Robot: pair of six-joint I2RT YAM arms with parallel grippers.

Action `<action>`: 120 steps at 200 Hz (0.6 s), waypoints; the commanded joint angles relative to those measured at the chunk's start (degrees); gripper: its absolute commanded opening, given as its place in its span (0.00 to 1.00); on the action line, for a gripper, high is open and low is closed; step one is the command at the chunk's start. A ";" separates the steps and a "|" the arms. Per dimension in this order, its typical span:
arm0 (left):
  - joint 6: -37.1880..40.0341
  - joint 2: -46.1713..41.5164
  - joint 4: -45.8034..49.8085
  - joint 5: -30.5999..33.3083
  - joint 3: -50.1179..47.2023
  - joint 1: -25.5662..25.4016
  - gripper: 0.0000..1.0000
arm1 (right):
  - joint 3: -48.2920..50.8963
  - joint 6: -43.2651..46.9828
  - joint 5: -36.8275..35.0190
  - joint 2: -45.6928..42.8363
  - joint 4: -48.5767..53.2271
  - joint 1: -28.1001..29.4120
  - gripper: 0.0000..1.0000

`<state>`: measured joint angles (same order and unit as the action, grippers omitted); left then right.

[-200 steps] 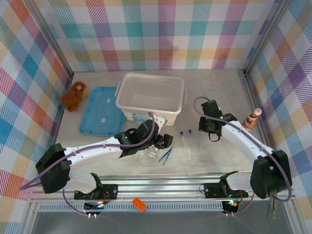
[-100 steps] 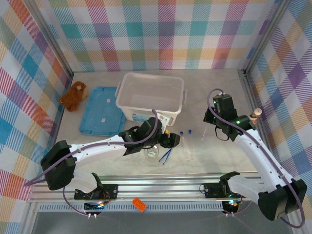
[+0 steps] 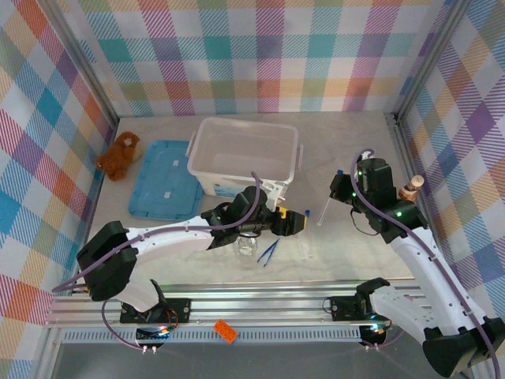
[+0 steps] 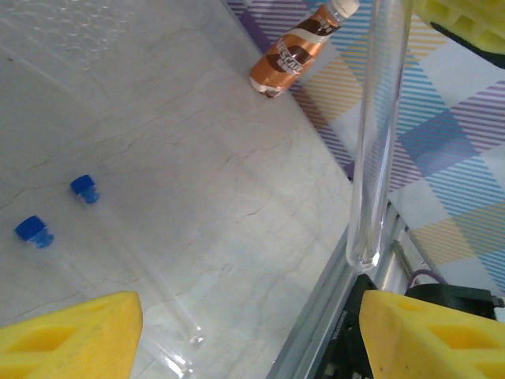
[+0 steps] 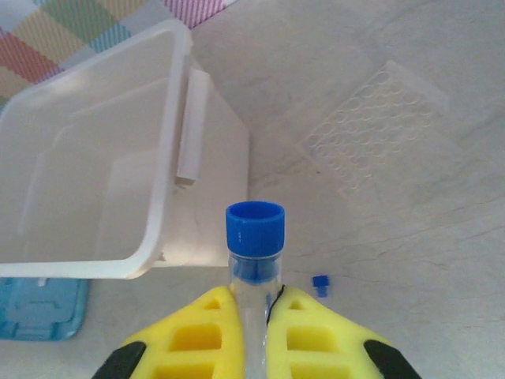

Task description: Organize the chemistry lab equipment

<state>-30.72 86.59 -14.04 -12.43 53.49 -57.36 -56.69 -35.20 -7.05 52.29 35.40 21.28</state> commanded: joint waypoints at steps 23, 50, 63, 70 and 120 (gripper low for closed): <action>-5.73 3.17 -8.75 -4.96 1.97 -1.00 0.69 | 1.91 -2.73 3.00 -0.37 -4.53 3.10 0.10; -8.04 3.85 -12.67 -6.36 1.38 -1.00 0.69 | 2.63 -2.91 2.99 -0.12 -5.75 4.10 0.10; -8.64 4.09 -13.52 -6.75 1.29 -1.00 0.69 | 2.63 -3.11 3.09 0.04 -6.16 4.56 0.10; -8.93 4.27 -13.94 -6.82 1.27 -0.97 0.69 | 2.63 -3.18 3.06 0.19 -6.36 4.90 0.10; -11.40 6.32 -16.90 -8.52 1.70 -1.00 0.63 | 2.36 -4.16 2.62 1.05 -8.02 6.70 0.10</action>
<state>-39.86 91.48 -27.07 -18.76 53.56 -57.36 -54.63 -38.20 -4.84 52.93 30.17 27.16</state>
